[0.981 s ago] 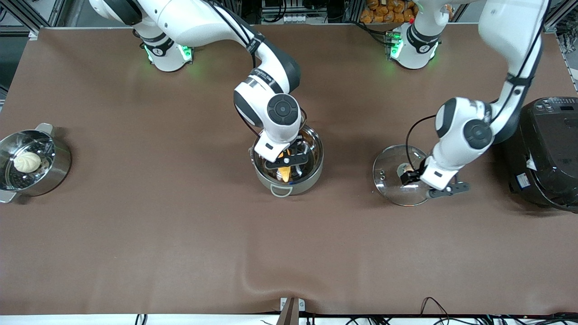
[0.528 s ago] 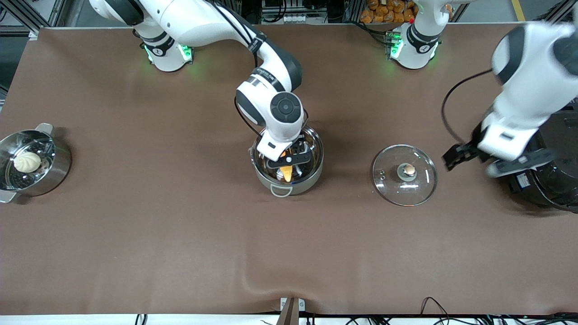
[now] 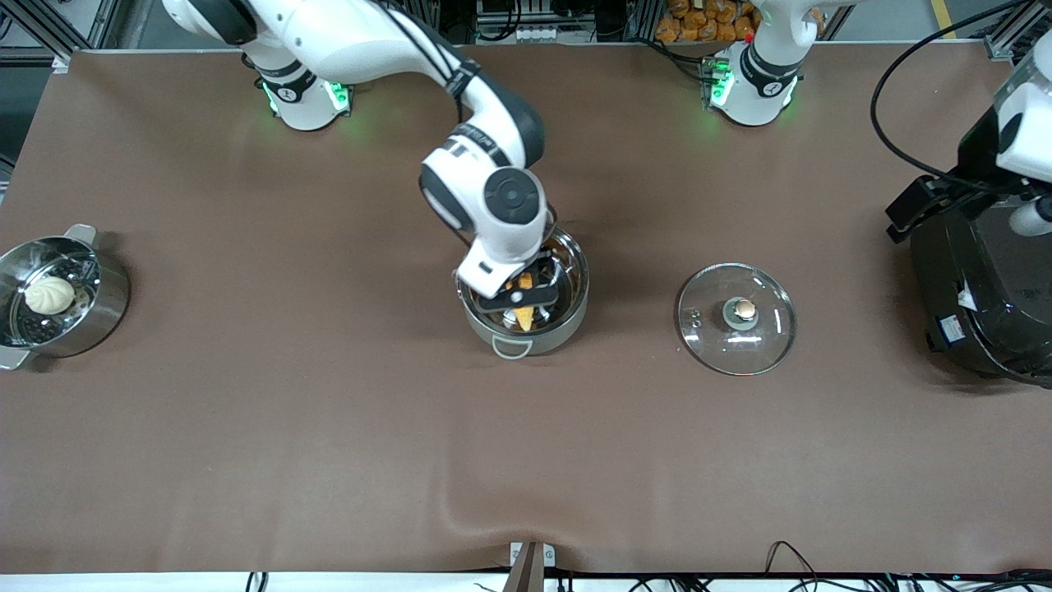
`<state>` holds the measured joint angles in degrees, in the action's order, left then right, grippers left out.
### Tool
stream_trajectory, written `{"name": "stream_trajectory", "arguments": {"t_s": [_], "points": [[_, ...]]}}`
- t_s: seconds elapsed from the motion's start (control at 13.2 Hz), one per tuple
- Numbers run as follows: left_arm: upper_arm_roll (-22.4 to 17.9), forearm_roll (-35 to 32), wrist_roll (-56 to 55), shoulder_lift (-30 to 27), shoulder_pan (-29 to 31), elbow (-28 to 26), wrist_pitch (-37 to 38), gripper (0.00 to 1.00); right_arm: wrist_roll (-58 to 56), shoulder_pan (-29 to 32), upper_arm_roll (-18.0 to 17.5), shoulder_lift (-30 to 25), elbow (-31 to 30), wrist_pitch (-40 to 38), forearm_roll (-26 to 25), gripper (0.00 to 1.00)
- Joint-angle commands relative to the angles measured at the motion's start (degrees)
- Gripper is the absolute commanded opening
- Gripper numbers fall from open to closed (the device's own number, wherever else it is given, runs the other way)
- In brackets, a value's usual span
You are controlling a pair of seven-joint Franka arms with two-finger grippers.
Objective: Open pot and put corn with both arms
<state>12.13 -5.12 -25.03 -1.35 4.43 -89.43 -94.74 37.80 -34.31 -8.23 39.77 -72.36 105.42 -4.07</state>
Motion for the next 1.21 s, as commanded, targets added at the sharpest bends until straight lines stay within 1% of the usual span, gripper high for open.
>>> {"name": "stream_trajectory", "arguments": {"t_s": [0.0,0.15,0.3,0.45,0.6,0.68,0.75,0.83,0.91,1.13], "points": [[0.44,1.25,0.33,0.46,0.93,3.11,3.85,1.00,-7.33,9.76,-1.44,-6.78,-1.20,-3.73,-0.15,1.00],[0.36,2.74,2.25,1.17,2.60,3.56,3.86,1.00,-17.27,16.61,-1.35,-11.27,-4.26,-6.36,-0.15,1.00],[0.36,2.75,5.33,1.87,3.13,3.65,3.86,1.00,-26.32,23.29,-1.09,-17.32,-10.05,-6.72,-0.23,1.00],[0.44,2.48,5.43,2.58,2.87,3.65,3.86,1.00,-35.64,30.24,-1.17,-23.65,-14.80,-6.89,-0.15,1.00],[0.36,2.57,5.60,2.93,2.08,3.65,3.86,1.00,-39.37,34.38,-1.26,-31.73,-20.77,-7.59,0.64,1.00],[0.18,2.22,6.48,3.36,0.69,3.56,3.86,1.00,-39.38,35.09,-1.18,-35.16,-22.28,-9.60,1.78,1.00],[-3.74,1.87,7.70,3.19,-2.98,3.48,3.86,1.00,-39.20,35.36,-1.09,-37.46,-22.29,-11.88,2.48,1.00],[-9.52,2.47,8.76,2.93,-8.07,3.13,3.95,1.00,-38.68,35.89,-1.09,-39.05,-22.12,-13.30,2.84,1.00],[-12.88,2.66,9.55,2.93,-10.90,2.77,4.21,1.00,-38.50,36.85,-1.09,-40.54,-22.12,-14.01,3.10,1.00],[-13.09,2.66,10.35,2.05,-11.11,1.02,5.27,1.00,-38.15,38.87,-0.82,-44.06,-22.20,-17.17,5.91,1.00]]}}
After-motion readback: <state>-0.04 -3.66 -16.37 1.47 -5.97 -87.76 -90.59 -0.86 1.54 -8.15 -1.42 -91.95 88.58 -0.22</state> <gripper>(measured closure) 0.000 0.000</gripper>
